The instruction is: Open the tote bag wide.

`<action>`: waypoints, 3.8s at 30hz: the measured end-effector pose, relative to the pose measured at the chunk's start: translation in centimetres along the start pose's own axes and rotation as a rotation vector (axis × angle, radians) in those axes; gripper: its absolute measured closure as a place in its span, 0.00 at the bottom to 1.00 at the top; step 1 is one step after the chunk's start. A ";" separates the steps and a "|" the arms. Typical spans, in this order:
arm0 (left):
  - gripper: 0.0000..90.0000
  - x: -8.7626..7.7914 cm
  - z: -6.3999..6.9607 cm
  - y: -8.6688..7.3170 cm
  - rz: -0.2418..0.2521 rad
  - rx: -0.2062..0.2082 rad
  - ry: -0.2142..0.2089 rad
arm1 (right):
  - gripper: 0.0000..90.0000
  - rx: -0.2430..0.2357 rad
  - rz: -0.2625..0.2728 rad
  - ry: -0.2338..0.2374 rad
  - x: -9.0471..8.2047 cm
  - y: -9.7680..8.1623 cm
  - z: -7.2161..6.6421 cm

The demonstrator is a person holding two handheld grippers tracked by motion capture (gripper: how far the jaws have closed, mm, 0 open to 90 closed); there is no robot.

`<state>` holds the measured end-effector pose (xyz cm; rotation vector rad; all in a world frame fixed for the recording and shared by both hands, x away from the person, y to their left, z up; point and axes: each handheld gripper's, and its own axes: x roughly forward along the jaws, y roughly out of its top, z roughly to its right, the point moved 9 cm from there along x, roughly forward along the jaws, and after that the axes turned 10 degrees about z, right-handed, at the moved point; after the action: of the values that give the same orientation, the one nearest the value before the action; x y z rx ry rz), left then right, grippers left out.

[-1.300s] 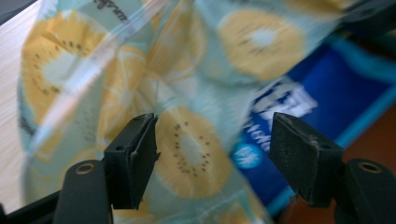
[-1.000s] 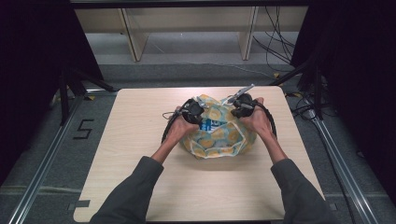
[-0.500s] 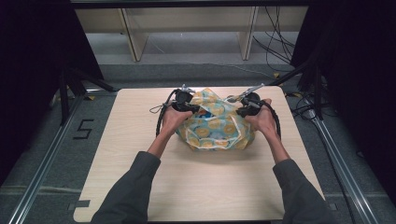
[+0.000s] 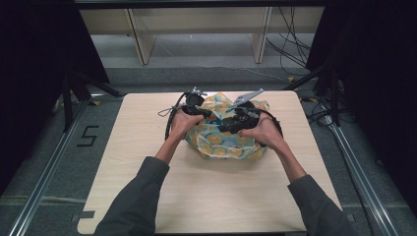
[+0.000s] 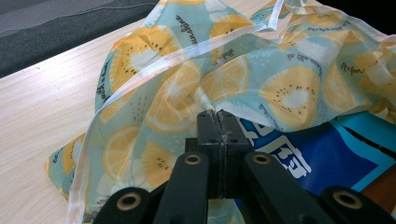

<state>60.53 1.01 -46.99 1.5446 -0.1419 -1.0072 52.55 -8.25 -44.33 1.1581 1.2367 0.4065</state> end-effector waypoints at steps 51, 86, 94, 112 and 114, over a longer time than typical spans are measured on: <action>0.99 1.2 -1.2 -1.6 -0.039 -0.070 0.004 | 1.00 0.057 -0.409 -0.574 -3.4 -8.9 13.3; 0.73 -1.0 1.8 0.6 0.093 -0.024 -0.001 | 1.00 -0.050 -0.134 -0.262 -4.5 -5.6 4.3; 0.80 -2.3 4.9 -1.2 0.056 0.046 -0.111 | 1.00 -0.003 -0.226 -0.249 -1.5 -6.0 6.1; 0.79 -3.4 7.9 -6.0 -0.007 0.086 -0.210 | 1.00 0.041 -0.251 -0.383 -1.3 -6.4 10.0; 0.79 -4.0 7.8 -5.0 0.046 0.065 -0.200 | 1.00 0.031 -0.194 -0.360 -1.9 -5.4 9.3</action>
<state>50.73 -1.08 -48.47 1.4901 -0.3516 -1.1282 58.33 -16.28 -48.94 1.0705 1.0284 0.0288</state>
